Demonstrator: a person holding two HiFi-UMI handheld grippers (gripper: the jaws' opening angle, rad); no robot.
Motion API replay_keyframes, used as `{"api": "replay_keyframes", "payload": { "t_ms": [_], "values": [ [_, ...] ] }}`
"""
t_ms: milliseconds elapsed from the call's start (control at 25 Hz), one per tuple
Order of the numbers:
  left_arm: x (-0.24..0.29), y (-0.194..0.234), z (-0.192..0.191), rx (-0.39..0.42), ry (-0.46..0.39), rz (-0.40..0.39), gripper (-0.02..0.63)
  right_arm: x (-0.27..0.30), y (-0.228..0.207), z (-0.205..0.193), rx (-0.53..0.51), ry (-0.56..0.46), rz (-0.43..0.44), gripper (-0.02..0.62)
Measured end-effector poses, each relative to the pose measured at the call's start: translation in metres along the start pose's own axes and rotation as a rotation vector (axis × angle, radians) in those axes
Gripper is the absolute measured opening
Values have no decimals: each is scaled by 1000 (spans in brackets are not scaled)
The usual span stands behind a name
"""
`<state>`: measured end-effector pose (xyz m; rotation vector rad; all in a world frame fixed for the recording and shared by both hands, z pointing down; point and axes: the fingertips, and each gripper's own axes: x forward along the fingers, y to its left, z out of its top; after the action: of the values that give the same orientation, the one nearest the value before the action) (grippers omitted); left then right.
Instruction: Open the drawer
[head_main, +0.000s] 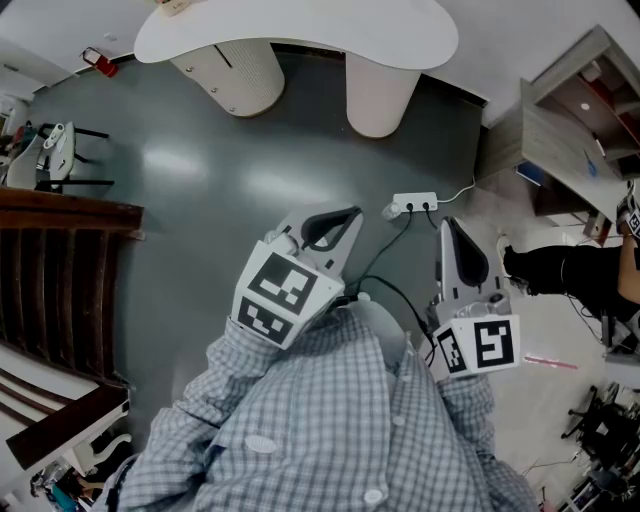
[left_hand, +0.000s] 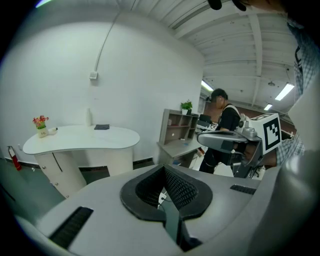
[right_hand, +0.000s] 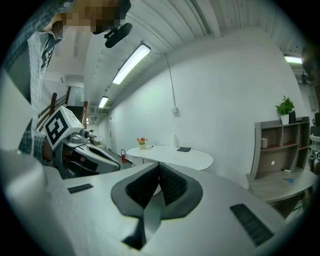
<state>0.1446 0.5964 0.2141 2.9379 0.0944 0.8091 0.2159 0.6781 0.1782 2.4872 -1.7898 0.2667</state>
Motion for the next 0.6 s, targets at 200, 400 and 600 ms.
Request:
{"api": "replay_keyframes", "payload": {
  "t_ms": [200, 400, 600],
  "values": [
    [2, 33, 7, -11, 8, 7, 5, 35, 5, 9, 0, 2, 16, 9],
    [-5, 71, 11, -19, 5, 23, 4, 71, 18, 19, -4, 2, 35, 9],
    [-10, 112, 19, -23, -7, 50, 4, 109, 30, 30, -12, -2, 59, 9]
  ]
}}
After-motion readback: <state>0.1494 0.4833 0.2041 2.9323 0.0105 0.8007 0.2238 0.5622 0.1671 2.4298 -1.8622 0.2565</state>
